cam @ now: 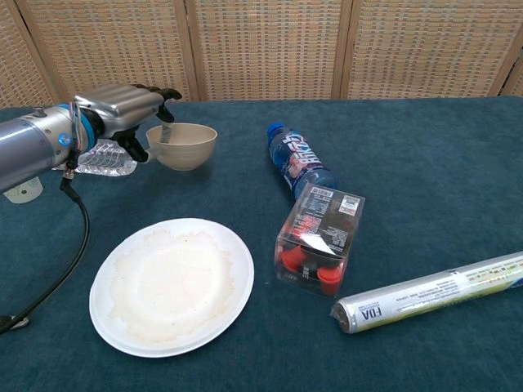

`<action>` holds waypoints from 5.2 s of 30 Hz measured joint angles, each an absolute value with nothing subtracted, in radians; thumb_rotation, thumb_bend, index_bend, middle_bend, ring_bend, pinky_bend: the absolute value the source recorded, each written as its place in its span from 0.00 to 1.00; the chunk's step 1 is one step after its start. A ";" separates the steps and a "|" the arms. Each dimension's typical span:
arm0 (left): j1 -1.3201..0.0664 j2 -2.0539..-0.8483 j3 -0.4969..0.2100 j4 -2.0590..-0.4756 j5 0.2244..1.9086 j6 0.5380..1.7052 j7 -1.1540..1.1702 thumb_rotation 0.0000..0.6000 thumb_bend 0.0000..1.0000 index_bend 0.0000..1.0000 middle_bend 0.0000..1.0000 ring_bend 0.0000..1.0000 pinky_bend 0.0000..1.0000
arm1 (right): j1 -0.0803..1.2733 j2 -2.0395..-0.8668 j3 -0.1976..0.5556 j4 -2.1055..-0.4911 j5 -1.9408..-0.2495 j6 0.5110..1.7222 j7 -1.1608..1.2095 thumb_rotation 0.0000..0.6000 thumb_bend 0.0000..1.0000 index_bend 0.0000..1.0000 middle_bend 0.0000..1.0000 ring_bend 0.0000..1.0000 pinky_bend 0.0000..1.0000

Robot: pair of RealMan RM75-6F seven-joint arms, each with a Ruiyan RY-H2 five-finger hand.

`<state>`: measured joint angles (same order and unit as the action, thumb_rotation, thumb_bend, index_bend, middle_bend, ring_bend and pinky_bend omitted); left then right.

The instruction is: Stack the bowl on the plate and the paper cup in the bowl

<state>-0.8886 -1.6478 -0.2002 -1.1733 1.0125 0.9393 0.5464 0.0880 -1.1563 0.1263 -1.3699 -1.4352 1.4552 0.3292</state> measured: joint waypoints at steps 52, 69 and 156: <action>-0.562 -1.490 0.119 -1.449 1.672 1.204 0.278 1.00 0.45 0.68 0.01 0.00 0.03 | 0.066 -1.139 0.135 -1.408 -1.446 1.505 0.313 1.00 0.14 0.01 0.00 0.00 0.00; -0.545 -1.479 0.113 -1.458 1.670 1.183 0.277 1.00 0.13 0.27 0.00 0.00 0.00 | 0.064 -1.140 0.137 -1.407 -1.445 1.511 0.321 1.00 0.14 0.01 0.00 0.00 0.00; -0.567 -1.465 -0.154 -0.995 1.126 0.899 0.215 1.00 0.44 0.64 0.00 0.00 0.01 | 0.068 -1.138 0.129 -1.421 -1.462 1.513 0.308 1.00 0.14 0.01 0.00 0.00 0.00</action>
